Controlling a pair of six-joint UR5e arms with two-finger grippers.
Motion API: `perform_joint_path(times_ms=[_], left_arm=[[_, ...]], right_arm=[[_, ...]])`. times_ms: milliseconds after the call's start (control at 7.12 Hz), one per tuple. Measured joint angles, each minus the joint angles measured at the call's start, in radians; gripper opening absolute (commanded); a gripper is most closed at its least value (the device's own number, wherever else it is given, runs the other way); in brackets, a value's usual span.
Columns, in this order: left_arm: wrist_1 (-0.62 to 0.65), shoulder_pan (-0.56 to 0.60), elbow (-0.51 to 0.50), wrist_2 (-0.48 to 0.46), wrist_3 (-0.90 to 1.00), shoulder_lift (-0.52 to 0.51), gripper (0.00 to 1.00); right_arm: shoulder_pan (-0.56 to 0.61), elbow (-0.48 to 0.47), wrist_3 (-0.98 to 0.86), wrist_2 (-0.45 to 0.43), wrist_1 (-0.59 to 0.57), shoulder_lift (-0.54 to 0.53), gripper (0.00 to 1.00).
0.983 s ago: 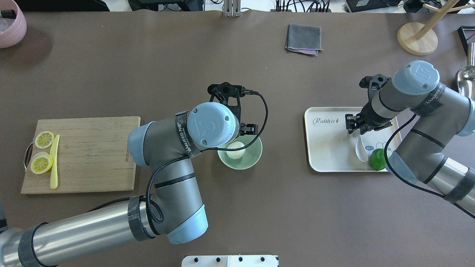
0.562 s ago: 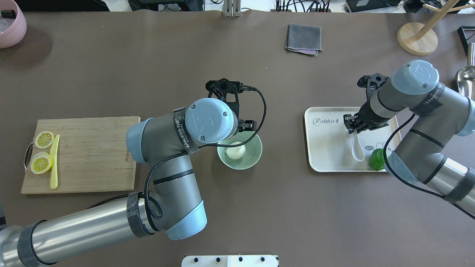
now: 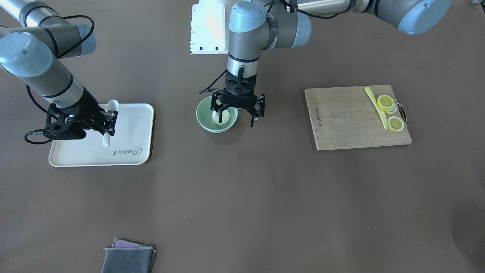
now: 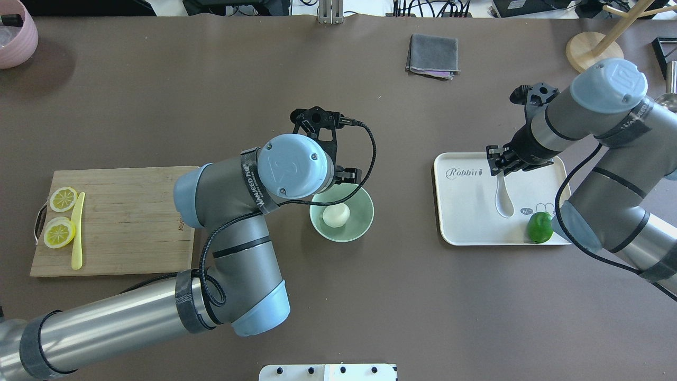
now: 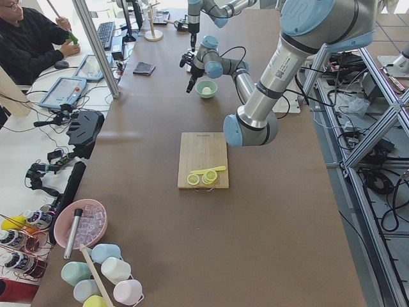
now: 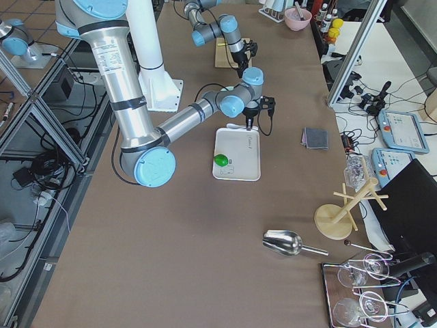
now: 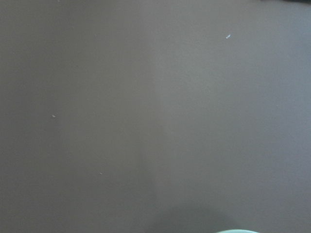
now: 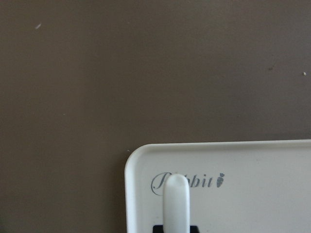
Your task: Put spoon and bun in bowl
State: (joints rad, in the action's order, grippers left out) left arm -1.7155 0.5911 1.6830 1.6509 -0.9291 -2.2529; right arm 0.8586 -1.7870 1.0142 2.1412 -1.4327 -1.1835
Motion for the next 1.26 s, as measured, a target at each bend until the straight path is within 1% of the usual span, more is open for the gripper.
perform_joint_path(times_ms=[140, 421, 562, 843, 983, 1124, 1264], left_arm=[[-0.041, 0.092, 0.027, 0.072, 0.116, 0.08, 0.98], [-0.106, 0.289, 0.035, 0.2, 0.343, 0.209, 0.98], [-0.114, 0.378, 0.026, 0.246, 0.434, 0.246, 0.98], [-0.12, 0.485, -0.003, 0.303, 0.524, 0.268, 0.98], [-0.122, 0.513, -0.012, 0.314, 0.548, 0.27, 0.98], [-0.123, 0.53, -0.018, 0.317, 0.556, 0.272, 0.98], [-0.124, 0.538, -0.021, 0.317, 0.555, 0.272, 0.98]], right_arm=[[-0.019, 0.023, 0.031, -0.015, -0.012, 0.064, 0.0], [-0.107, 0.088, 0.126, -0.105, -0.018, 0.19, 0.0], [-0.156, 0.118, 0.167, -0.145, -0.018, 0.244, 0.0], [-0.242, 0.149, 0.223, -0.2, -0.016, 0.308, 0.0], [-0.272, 0.153, 0.235, -0.218, -0.014, 0.32, 0.12], [-0.29, 0.155, 0.243, -0.229, -0.014, 0.329, 0.99], [-0.3, 0.159, 0.245, -0.233, -0.012, 0.333, 1.0]])
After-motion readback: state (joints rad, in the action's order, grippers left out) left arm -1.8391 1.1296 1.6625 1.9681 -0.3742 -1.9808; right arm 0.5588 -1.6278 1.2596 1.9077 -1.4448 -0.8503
